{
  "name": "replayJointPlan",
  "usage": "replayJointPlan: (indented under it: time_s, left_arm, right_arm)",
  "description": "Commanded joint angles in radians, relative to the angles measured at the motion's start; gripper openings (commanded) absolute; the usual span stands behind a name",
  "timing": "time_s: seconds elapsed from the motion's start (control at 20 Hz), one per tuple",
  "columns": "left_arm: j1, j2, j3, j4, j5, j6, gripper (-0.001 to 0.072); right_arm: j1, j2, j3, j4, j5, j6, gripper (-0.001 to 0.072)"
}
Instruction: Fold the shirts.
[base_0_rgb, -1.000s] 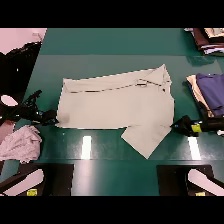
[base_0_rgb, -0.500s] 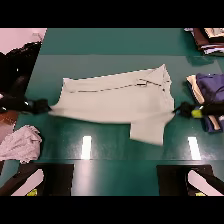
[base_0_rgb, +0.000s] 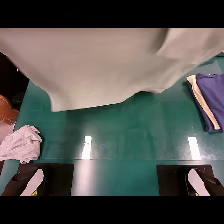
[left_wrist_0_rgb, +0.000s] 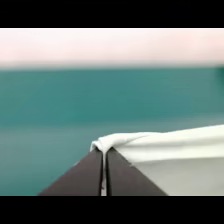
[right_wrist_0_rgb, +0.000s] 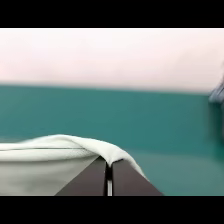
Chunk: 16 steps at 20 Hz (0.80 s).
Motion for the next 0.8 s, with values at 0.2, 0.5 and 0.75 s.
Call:
replayJointPlan:
  time_s: [0.2, 0.5, 0.75]
  left_arm:
    - [0.001, 0.013, 0.434, -0.093, 0.019, -0.059, 0.0023]
    - [0.001, -0.007, 0.056, -0.176, -0.088, -0.057, 0.0023]
    - [0.001, -0.159, -0.367, -0.182, -0.141, -0.014, 0.0023]
  right_arm:
    - [-0.283, 0.055, 0.351, -0.005, 0.084, 0.004, 0.0016]
    - [-0.229, -0.163, 0.404, 0.126, 0.317, 0.047, 0.0016]
    - [0.026, -0.398, 0.143, -0.076, 0.433, 0.099, 0.0016]
